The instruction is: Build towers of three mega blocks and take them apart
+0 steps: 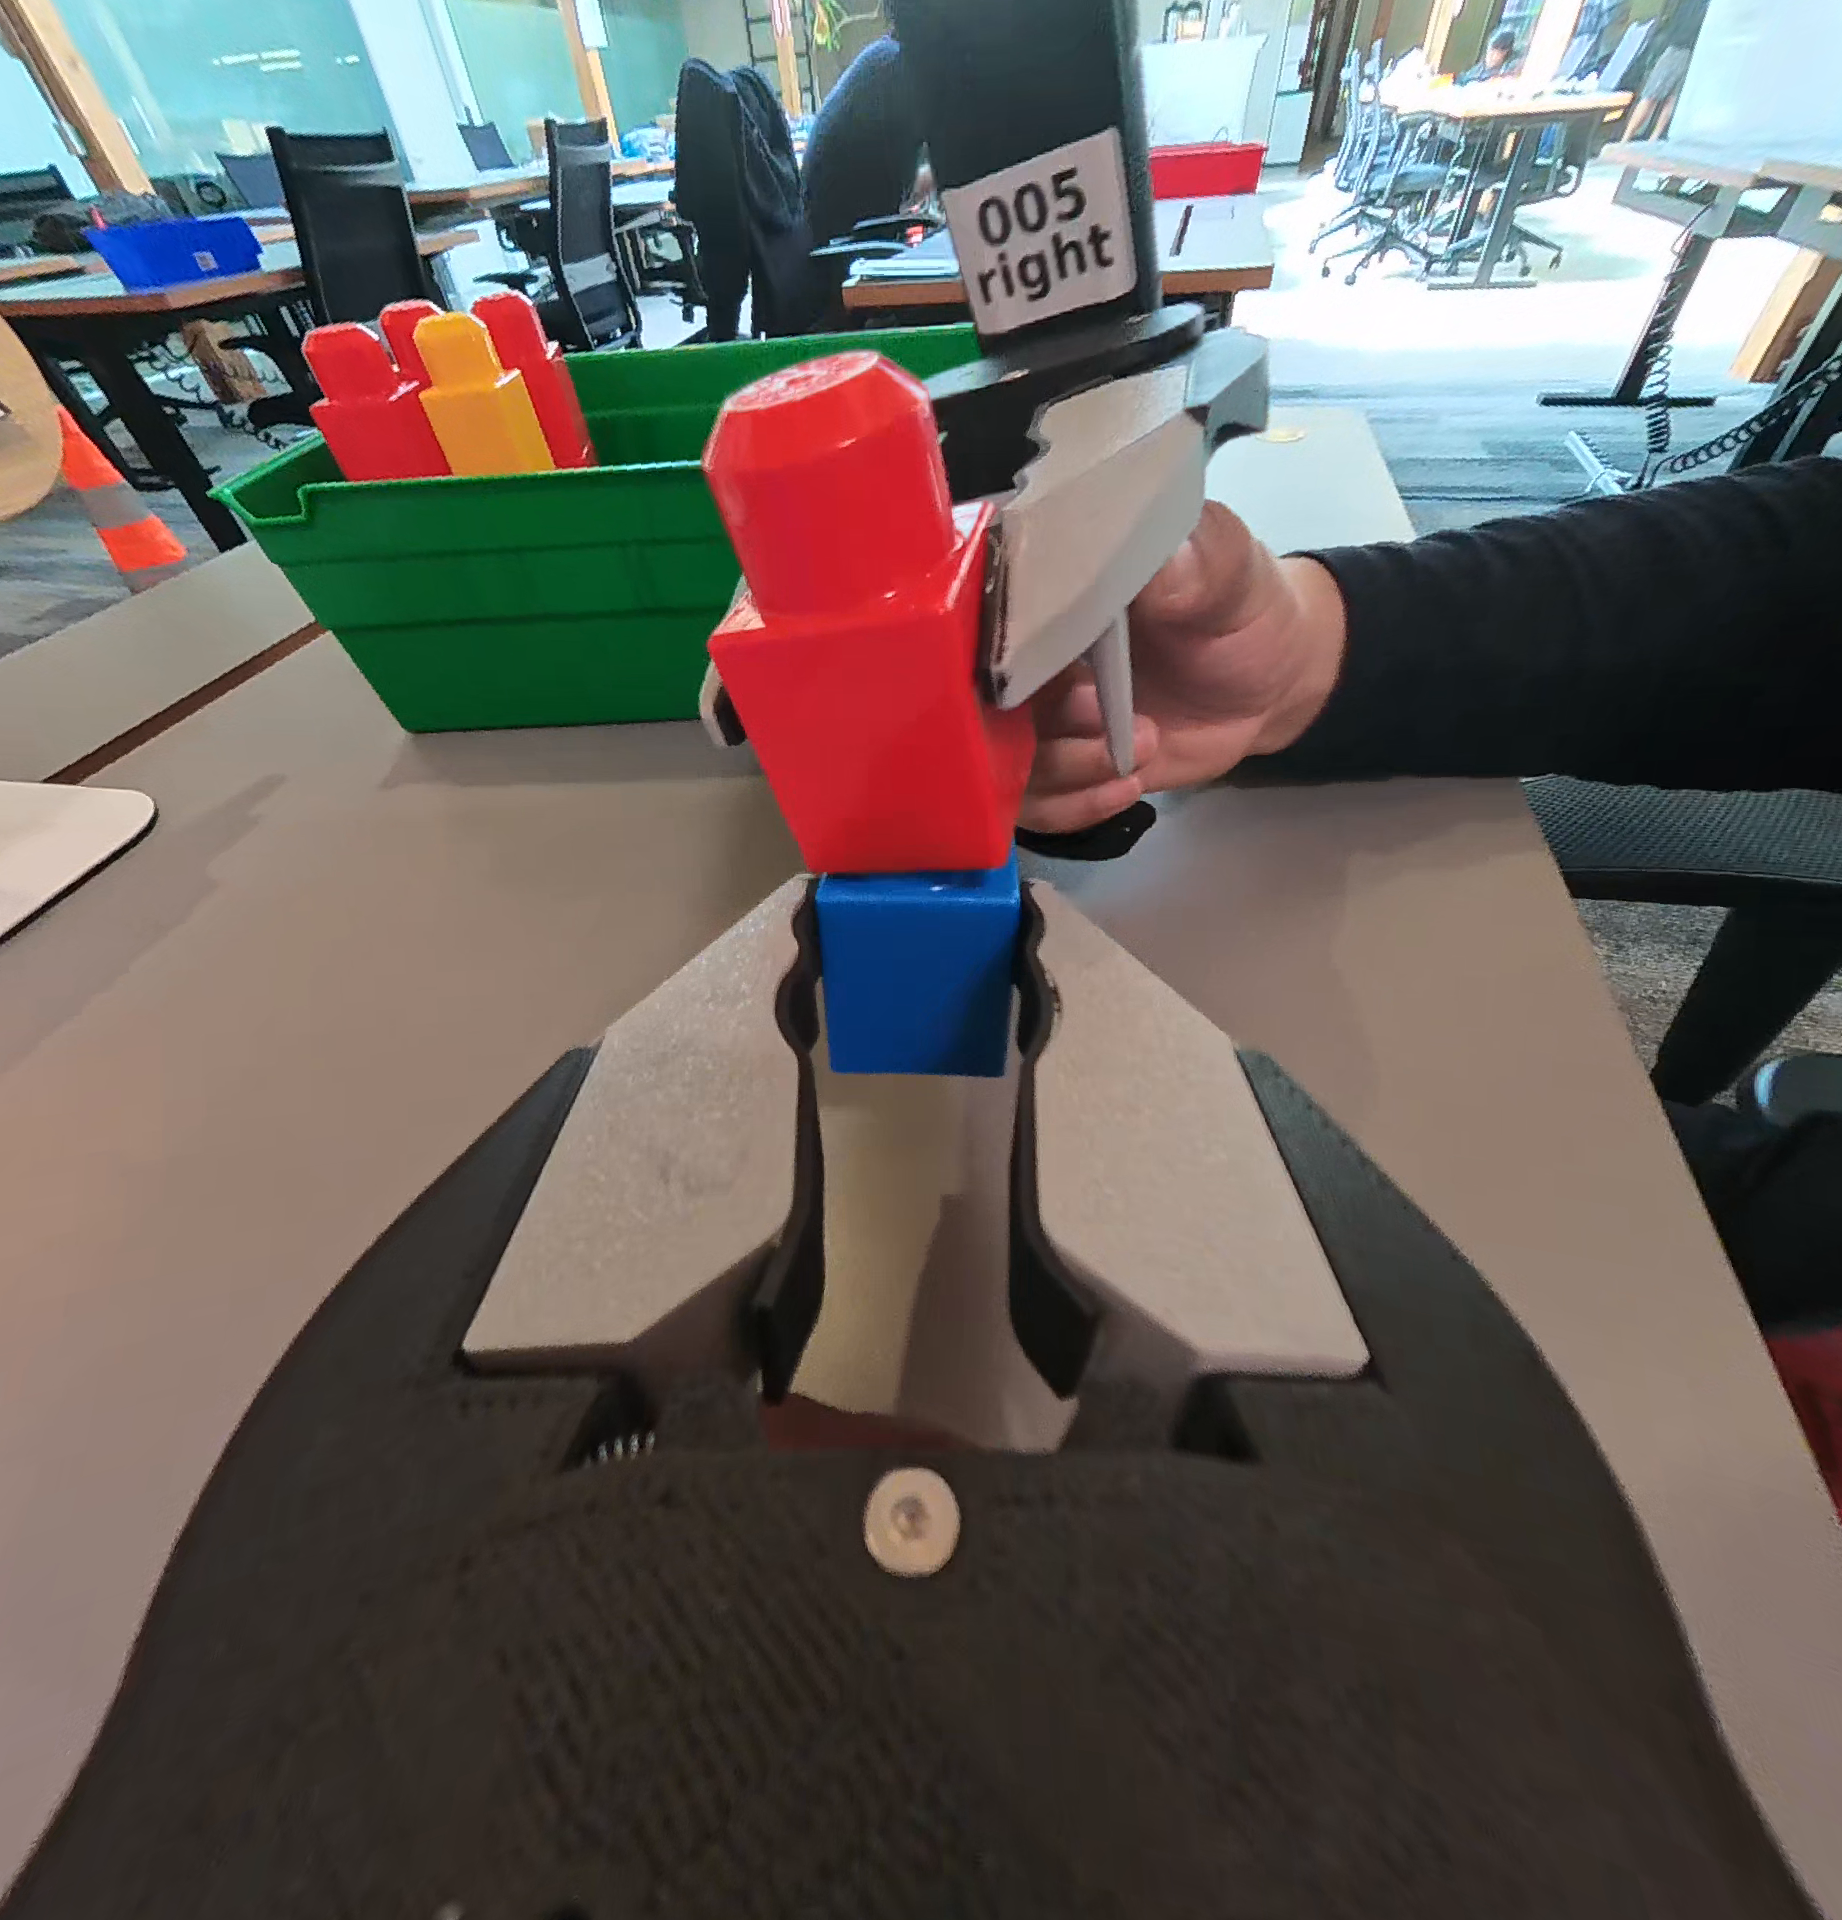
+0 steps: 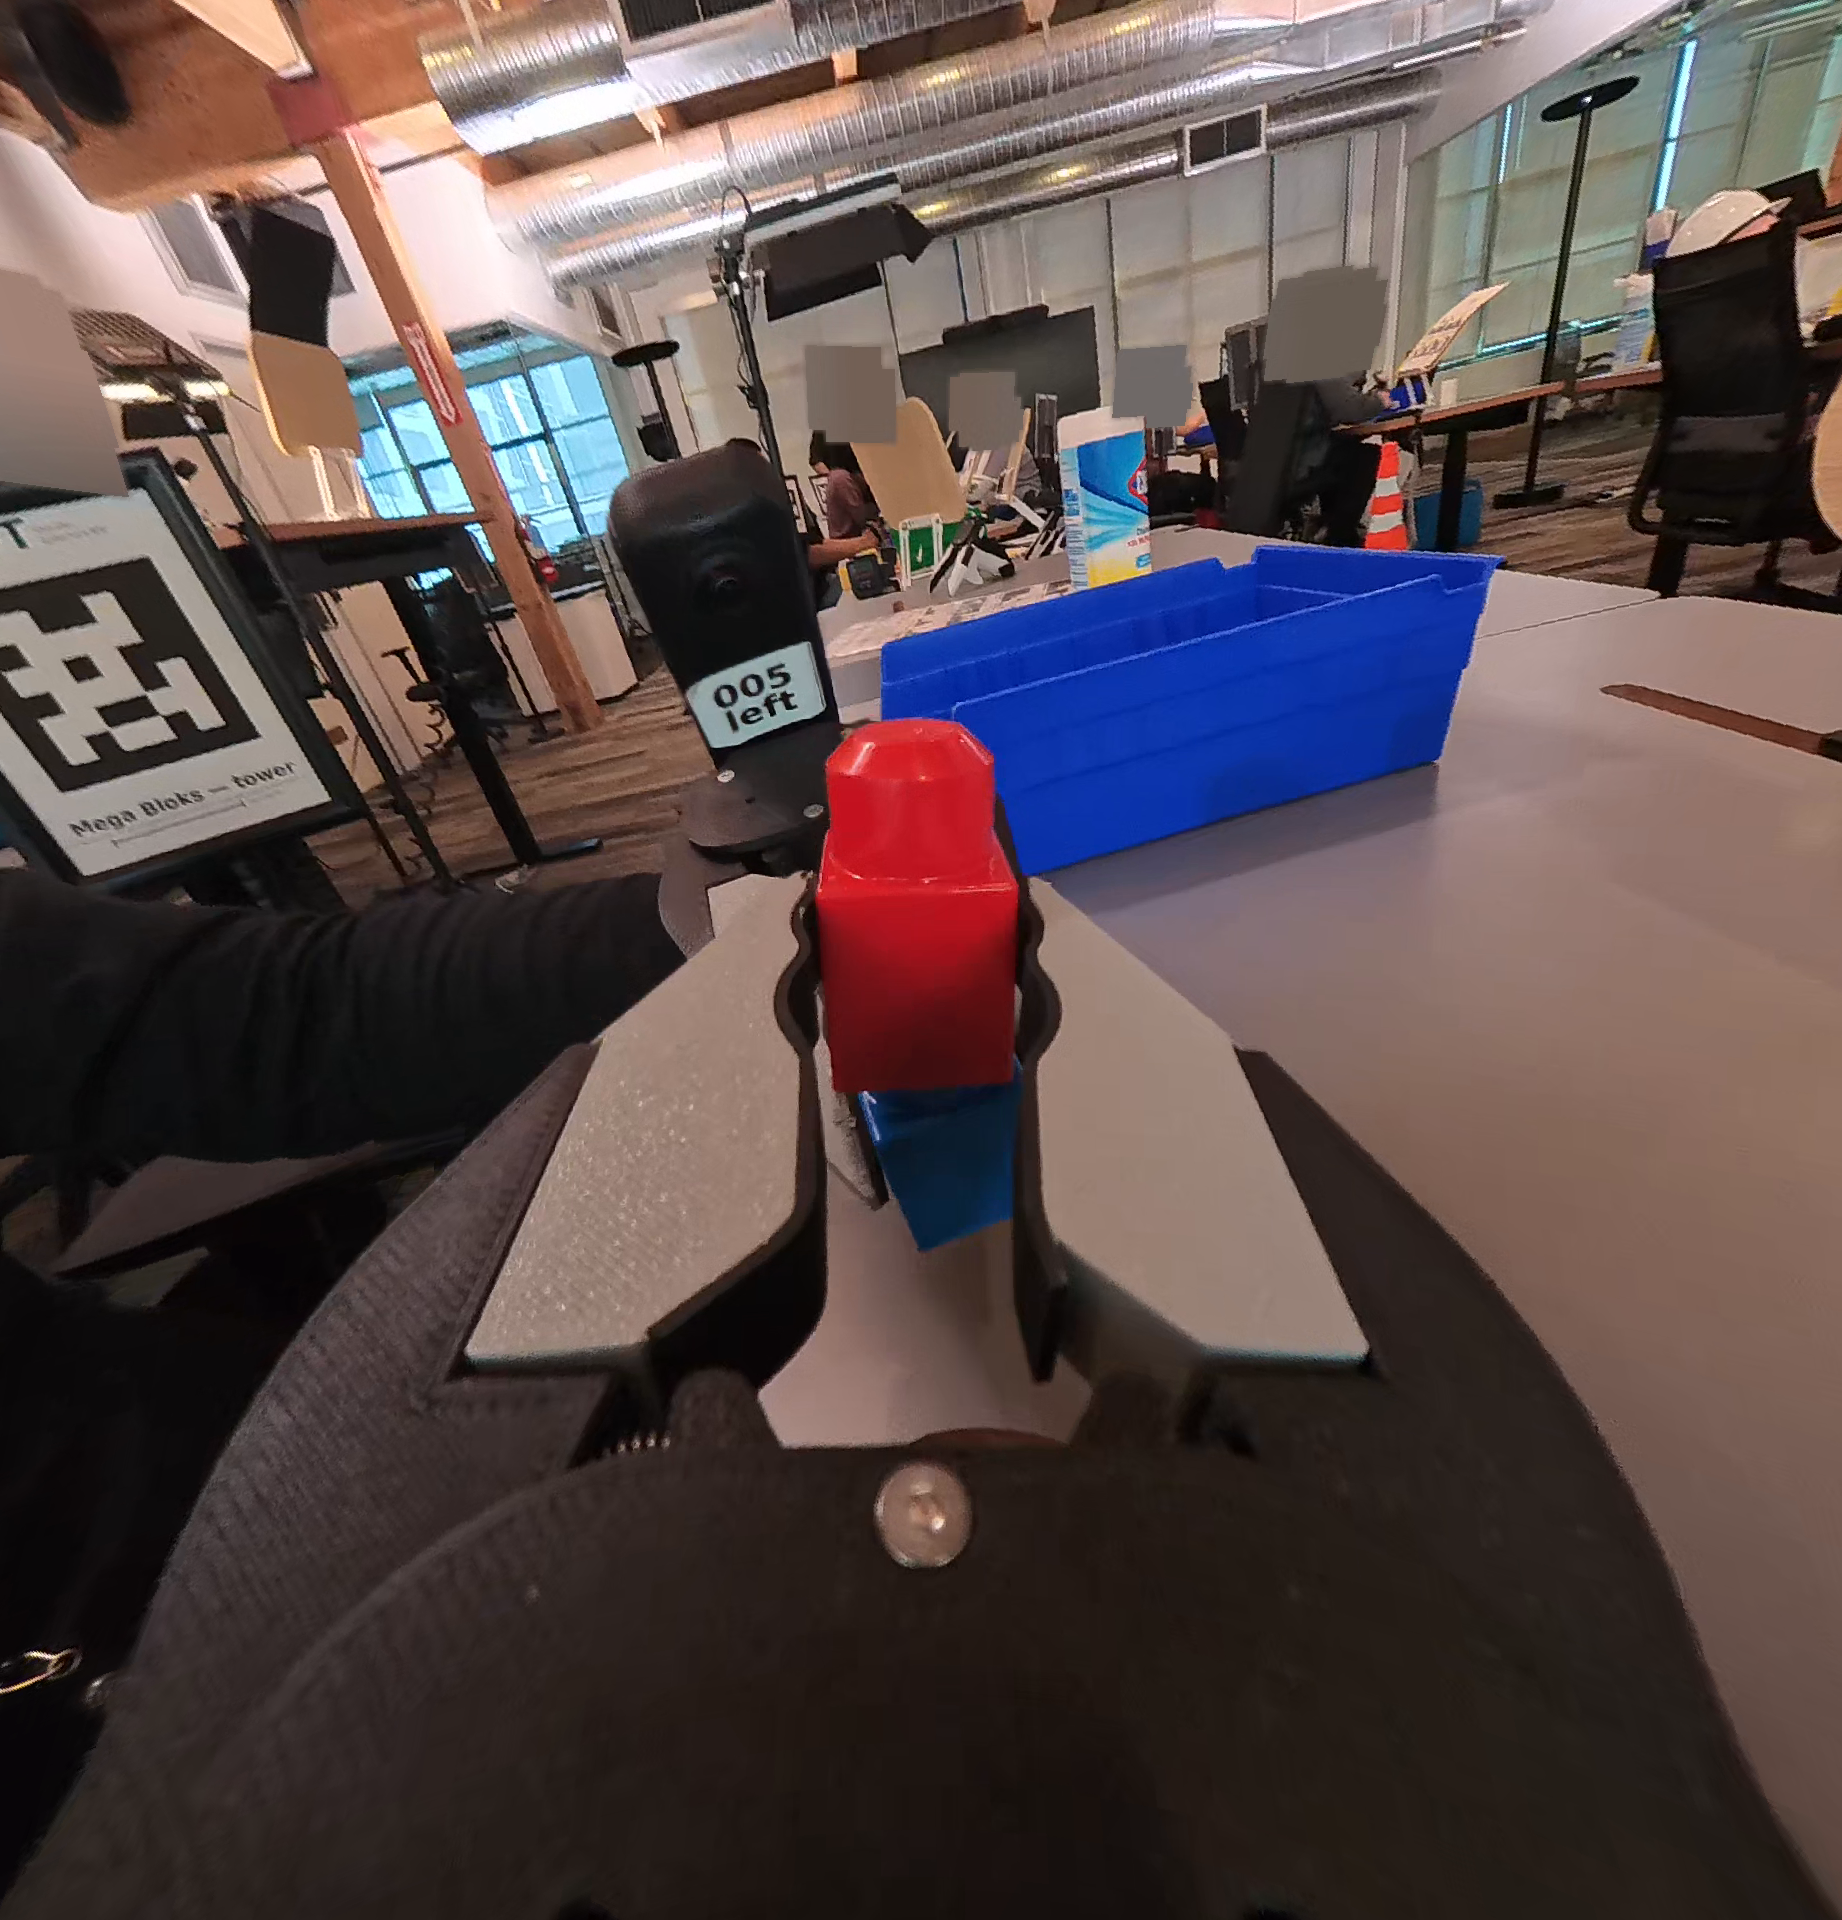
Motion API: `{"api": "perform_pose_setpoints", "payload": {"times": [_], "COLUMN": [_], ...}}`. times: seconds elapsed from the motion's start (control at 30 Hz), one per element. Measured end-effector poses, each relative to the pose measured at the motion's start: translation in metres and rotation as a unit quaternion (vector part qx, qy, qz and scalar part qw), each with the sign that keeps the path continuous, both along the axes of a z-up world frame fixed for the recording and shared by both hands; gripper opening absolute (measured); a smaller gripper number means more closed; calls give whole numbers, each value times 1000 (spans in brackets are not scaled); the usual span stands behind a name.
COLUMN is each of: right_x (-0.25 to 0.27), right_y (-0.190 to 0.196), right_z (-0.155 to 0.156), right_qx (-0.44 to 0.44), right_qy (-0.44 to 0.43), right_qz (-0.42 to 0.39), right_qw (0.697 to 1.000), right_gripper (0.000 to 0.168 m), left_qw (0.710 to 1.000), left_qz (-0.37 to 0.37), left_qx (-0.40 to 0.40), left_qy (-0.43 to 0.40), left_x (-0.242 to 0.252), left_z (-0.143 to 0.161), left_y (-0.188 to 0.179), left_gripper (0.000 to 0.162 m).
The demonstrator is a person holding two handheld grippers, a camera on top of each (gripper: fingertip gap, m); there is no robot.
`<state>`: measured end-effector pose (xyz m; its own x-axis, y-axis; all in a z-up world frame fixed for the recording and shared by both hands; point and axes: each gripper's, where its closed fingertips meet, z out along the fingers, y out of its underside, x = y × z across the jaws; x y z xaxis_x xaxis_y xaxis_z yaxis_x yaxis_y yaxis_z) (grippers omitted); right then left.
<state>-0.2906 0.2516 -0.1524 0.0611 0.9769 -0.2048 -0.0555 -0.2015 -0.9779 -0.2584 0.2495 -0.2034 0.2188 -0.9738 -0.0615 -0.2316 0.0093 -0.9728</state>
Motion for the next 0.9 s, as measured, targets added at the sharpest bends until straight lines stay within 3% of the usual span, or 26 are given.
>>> {"api": "perform_pose_setpoints", "payload": {"times": [0.17, 0.4, 0.6, 0.73, 0.9], "right_x": [6, 29, 29, 27, 24], "right_y": [7, 50, 60, 55, 50], "right_z": [8, -7, -63, -92, -112], "right_qx": [-2, 35, -1, 24, 42], "right_qy": [20, -68, -215, -306, -356], "right_qz": [-18, -160, -166, -154, -139], "right_qw": [1000, 984, 962, 939, 923], "right_gripper": [33, 32, 33, 33, 34], "left_qw": [999, 999, 993, 984, 980], "left_qz": [23, 26, 74, 104, 112], "left_qx": [2, -2, -33, -49, -66], "left_qy": [38, 20, -81, -139, -153], "left_x": [-5, -19, -38, -51, -53], "left_z": [-11, -6, 22, 38, 38], "left_y": [8, 15, 37, 49, 54], "left_gripper": [34, 34, 33, 34, 34]}}
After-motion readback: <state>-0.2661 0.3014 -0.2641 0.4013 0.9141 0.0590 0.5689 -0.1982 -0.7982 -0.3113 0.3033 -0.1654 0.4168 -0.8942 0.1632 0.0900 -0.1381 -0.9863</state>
